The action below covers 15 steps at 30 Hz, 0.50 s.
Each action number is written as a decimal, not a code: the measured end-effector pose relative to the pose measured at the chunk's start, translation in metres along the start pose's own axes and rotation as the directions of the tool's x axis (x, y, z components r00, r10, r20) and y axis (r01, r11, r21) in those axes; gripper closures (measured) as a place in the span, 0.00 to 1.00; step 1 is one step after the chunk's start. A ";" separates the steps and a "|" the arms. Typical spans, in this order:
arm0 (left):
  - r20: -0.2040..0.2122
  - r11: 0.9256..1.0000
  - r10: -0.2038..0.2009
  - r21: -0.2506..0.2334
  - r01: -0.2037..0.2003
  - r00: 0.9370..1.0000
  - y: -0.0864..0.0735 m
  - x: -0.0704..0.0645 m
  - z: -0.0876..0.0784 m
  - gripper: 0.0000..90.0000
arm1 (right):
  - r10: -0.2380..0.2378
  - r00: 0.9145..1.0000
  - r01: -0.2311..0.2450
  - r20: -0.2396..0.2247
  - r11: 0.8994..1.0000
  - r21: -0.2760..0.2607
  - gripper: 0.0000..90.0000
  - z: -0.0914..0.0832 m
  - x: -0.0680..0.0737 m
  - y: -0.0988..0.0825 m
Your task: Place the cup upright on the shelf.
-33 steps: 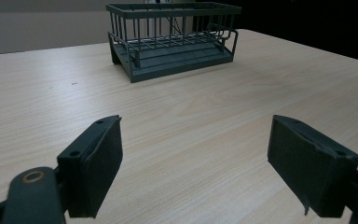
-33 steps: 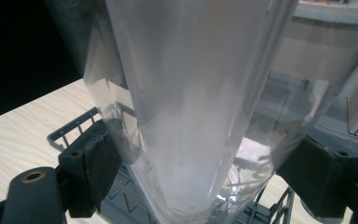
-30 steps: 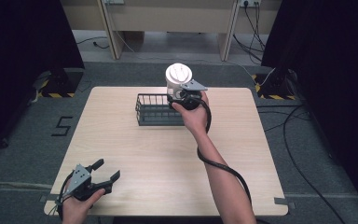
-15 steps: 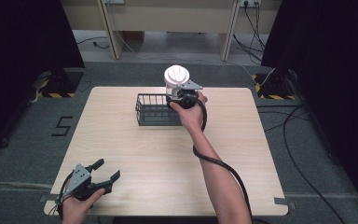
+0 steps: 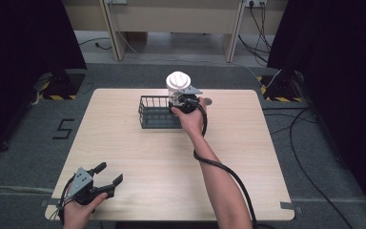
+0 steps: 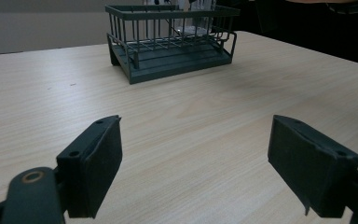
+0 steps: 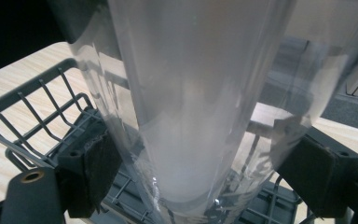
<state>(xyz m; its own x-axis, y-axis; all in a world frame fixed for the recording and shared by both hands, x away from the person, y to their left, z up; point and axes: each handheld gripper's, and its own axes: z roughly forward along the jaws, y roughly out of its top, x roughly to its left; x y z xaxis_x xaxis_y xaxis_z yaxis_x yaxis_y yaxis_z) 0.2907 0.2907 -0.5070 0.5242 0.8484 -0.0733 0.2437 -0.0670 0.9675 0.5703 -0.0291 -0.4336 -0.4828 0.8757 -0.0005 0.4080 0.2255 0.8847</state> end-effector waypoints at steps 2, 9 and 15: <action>0.000 1.000 0.000 0.000 0.000 1.000 0.000 0.000 0.000 0.19 | 0.000 1.000 0.000 0.002 1.000 0.000 0.20 0.001 0.000 -0.001; 0.002 1.000 0.001 -0.003 -0.001 1.000 0.000 0.000 0.000 0.19 | -0.003 1.000 0.003 0.009 1.000 0.019 0.20 0.007 0.002 -0.009; 0.002 1.000 0.002 -0.003 -0.002 1.000 0.000 0.000 0.000 0.19 | -0.005 1.000 0.005 0.017 1.000 0.023 0.20 0.008 0.004 -0.010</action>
<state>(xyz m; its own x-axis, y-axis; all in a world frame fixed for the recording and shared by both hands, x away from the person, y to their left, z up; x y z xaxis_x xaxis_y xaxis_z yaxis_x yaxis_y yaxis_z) 0.2905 0.2909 -0.5068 0.5265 0.8472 -0.0717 0.2404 -0.0674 0.9683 0.5709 -0.0242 -0.4461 -0.4716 0.8817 -0.0132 0.4235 0.2396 0.8736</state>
